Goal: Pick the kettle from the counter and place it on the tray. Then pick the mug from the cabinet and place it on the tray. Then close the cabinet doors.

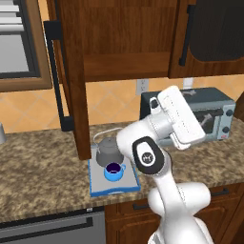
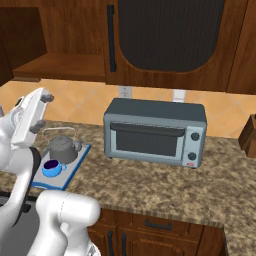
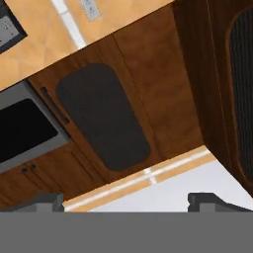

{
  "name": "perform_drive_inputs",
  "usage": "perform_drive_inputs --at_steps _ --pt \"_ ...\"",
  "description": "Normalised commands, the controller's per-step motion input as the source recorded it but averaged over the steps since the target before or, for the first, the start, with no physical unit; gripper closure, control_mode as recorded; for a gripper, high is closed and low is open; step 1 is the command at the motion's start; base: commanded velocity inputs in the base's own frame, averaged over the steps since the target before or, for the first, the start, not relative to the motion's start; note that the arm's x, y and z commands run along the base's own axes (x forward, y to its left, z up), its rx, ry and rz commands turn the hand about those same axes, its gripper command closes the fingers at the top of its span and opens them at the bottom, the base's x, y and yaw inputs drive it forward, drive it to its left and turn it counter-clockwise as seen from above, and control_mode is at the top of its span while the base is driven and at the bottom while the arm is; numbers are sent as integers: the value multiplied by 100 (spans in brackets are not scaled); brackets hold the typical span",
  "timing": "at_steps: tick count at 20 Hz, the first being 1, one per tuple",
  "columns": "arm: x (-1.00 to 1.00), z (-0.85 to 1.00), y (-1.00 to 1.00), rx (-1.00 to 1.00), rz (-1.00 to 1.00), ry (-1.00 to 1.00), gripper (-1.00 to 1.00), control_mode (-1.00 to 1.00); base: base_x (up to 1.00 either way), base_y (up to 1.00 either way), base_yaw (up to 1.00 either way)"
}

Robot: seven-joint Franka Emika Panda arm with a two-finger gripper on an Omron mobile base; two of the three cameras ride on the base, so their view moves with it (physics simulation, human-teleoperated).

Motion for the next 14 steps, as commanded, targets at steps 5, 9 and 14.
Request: perform_drive_inputs --at_steps 5,9,14 --pt "-21 -2 43 -10 -12 0 -100 -100 0 0 0" --pt "-26 -6 55 -5 -6 1 -100 -100 0 0 0" --pt "-10 -1 57 -2 -3 5 -100 -100 0 0 0"
